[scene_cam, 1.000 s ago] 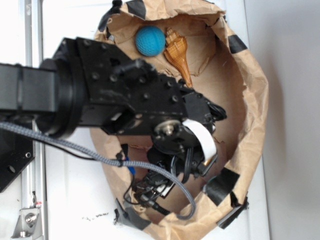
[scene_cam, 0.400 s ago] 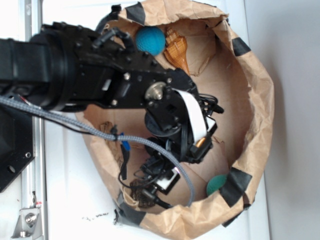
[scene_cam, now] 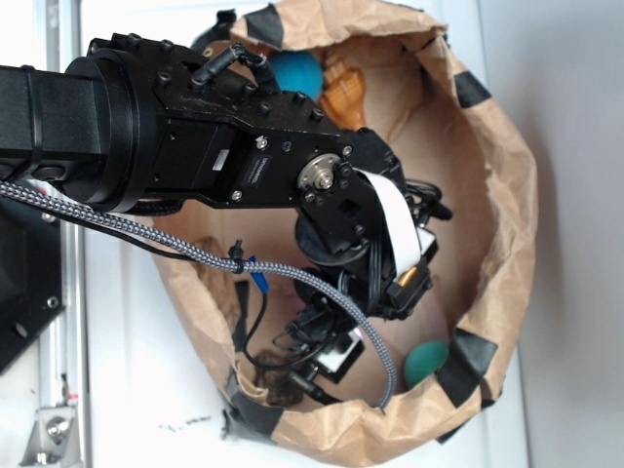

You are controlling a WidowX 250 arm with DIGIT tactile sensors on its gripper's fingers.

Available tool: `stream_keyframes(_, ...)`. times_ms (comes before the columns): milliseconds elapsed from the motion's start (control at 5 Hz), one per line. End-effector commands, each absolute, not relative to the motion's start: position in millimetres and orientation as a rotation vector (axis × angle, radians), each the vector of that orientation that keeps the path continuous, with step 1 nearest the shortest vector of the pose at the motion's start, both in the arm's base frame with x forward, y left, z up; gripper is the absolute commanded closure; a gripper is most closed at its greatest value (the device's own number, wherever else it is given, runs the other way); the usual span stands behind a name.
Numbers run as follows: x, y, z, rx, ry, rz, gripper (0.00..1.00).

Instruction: Grab the green ball.

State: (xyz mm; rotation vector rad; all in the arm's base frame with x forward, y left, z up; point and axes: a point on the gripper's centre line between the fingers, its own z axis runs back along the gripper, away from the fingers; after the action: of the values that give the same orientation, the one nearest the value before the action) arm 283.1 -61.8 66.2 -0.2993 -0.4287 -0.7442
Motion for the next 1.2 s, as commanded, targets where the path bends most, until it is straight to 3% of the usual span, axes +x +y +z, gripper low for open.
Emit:
stream_keyframes(0,287,-72,87,-0.282,-0.487,-0.773,0.00)
stream_keyframes(1000,308,-95,58,-0.248,-0.437,-0.781,0.00)
